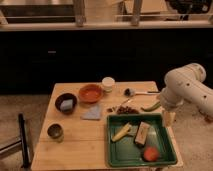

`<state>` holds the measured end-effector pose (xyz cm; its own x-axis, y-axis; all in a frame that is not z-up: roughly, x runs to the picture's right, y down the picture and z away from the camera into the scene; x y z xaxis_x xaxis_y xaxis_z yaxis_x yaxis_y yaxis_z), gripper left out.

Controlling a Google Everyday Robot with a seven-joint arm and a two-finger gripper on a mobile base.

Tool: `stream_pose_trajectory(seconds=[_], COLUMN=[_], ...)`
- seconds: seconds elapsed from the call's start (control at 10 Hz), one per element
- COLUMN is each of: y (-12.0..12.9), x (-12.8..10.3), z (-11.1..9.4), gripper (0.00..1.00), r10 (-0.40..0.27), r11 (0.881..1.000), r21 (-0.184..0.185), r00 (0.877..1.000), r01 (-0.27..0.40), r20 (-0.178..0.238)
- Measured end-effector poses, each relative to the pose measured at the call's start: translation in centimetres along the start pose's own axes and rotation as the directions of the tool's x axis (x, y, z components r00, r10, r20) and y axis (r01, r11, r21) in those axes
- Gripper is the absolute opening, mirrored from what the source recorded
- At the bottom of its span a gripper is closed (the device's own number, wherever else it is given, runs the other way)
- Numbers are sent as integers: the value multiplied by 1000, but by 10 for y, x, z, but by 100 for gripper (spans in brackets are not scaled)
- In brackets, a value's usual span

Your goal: Place banana in table surface

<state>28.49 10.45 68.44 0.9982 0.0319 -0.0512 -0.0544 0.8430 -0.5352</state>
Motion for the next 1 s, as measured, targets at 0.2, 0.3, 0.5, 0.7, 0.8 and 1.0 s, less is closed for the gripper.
stream_pose_trajectory(seconds=[0.2, 0.3, 0.5, 0.7, 0.8, 1.0], y=[0, 0, 0, 6, 10, 14], x=[0, 0, 0, -9, -20, -37], z=[0, 0, 0, 1, 1, 3], gripper=[80, 80, 80, 80, 80, 80], r10=[0, 0, 0, -45, -89, -144], r11=[1000, 1000, 1000, 999, 996, 989], r21=[0, 0, 0, 11, 17, 25], r00=[1000, 1000, 1000, 999, 995, 988], r01=[0, 0, 0, 45, 90, 146], r20=[0, 0, 0, -23, -39, -62])
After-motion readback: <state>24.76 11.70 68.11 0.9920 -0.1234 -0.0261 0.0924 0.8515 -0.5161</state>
